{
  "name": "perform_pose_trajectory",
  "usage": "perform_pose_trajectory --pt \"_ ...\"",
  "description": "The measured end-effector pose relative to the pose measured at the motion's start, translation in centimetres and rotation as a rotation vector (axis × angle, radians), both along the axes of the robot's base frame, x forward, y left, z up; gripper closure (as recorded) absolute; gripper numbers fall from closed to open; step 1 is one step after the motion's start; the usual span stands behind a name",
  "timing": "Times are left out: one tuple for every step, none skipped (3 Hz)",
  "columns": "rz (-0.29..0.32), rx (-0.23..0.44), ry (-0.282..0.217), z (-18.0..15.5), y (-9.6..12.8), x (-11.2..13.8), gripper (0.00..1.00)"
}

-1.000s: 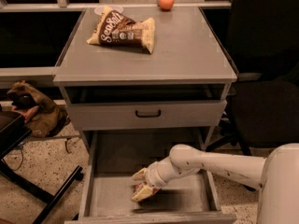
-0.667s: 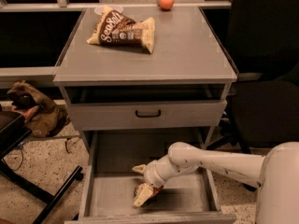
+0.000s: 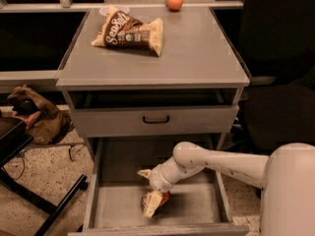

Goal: Pick coke can from middle drawer and place on counter

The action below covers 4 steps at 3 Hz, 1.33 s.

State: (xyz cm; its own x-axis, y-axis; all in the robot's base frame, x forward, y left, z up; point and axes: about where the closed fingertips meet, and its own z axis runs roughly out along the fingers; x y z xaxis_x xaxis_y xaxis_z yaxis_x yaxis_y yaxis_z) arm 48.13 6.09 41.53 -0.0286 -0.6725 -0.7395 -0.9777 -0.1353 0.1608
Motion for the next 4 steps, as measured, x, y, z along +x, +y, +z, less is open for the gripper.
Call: perform_pose_trajectory --pt "0.043 -0.014 0.002 -0.52 -0.05 -0.17 0.00" --pt "0.063 -0.021 0.010 -1.36 -0.18 -0.42 0.00" --pt "0.064 -0.021 0.011 -1.36 -0.17 -0.42 0.19" --pt "0.064 -0.021 0.011 -1.36 -0.17 -0.42 0.41"
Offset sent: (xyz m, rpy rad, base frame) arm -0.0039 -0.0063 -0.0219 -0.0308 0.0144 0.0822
